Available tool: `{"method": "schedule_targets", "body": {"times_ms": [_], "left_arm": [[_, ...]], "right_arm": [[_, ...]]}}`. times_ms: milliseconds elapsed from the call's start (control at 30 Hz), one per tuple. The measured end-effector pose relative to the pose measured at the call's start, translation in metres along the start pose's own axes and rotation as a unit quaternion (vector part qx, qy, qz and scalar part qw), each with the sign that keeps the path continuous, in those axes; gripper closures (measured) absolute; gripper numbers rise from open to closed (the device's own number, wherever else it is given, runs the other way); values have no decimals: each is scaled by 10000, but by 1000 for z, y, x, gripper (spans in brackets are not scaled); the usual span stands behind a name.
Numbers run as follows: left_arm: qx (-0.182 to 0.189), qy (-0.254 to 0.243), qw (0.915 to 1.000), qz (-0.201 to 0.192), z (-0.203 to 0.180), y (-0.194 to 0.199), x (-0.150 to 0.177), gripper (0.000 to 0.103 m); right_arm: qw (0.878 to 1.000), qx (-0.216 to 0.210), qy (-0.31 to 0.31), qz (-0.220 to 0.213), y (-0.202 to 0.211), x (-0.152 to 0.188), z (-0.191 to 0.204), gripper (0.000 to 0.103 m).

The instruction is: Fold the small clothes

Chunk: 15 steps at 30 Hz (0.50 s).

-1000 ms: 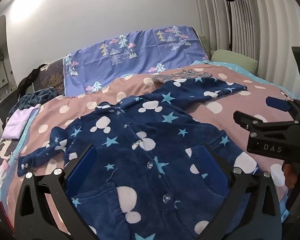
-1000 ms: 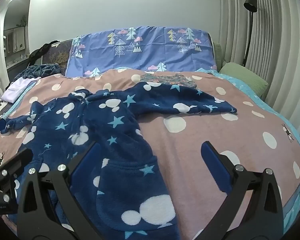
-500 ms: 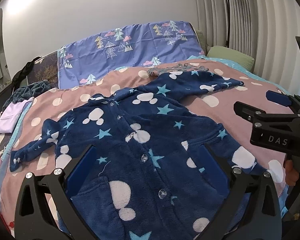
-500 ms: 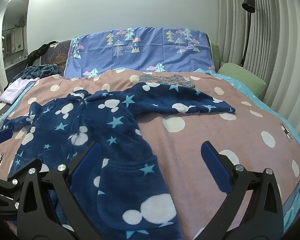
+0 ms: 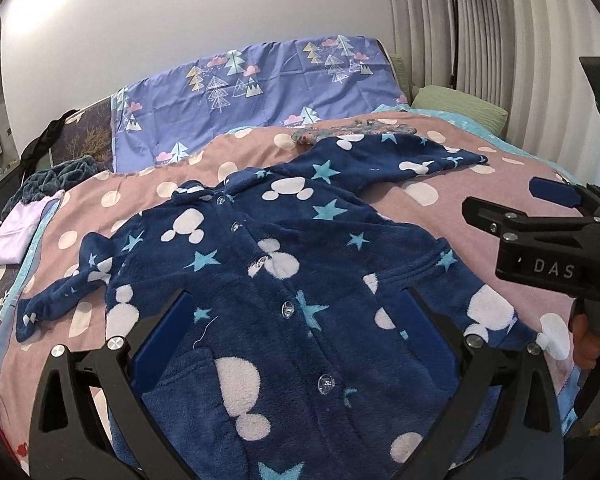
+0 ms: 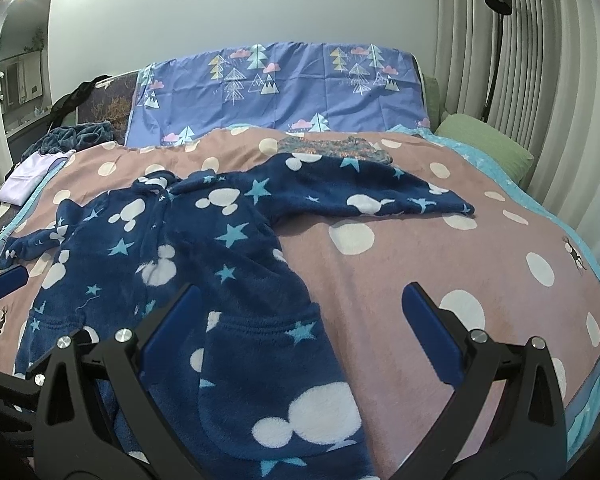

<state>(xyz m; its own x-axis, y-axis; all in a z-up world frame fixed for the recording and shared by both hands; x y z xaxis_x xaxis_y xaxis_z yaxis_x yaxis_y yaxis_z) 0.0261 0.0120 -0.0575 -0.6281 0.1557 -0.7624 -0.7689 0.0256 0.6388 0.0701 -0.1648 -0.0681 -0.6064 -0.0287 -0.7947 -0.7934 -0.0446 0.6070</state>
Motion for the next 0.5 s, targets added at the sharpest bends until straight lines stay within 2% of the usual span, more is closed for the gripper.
{"method": "schedule_targets", "body": {"times_ms": [200, 500], "left_arm": [[16, 61, 9998, 173, 5, -8, 6, 1], [-46, 65, 9996, 255, 9, -13, 8, 1]], "right_arm": [[9984, -27, 26, 559, -15, 4, 3, 2], [9975, -20, 149, 688, -24, 4, 12, 2]]}}
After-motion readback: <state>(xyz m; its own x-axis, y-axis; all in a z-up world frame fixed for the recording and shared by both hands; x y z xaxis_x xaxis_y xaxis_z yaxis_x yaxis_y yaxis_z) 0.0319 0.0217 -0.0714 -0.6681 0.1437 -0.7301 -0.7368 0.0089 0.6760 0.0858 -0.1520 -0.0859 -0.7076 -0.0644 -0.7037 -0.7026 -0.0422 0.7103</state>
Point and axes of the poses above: each gripper's, at about its wrist camera, not at the fingertips, and y roughly against the way its jaws point, z to its left, x to its underside, the point moved 1 cm from there along -y, roughly the way its jaws point, and after that the axes turned 3 degrees about z, right-handed, at the moved point
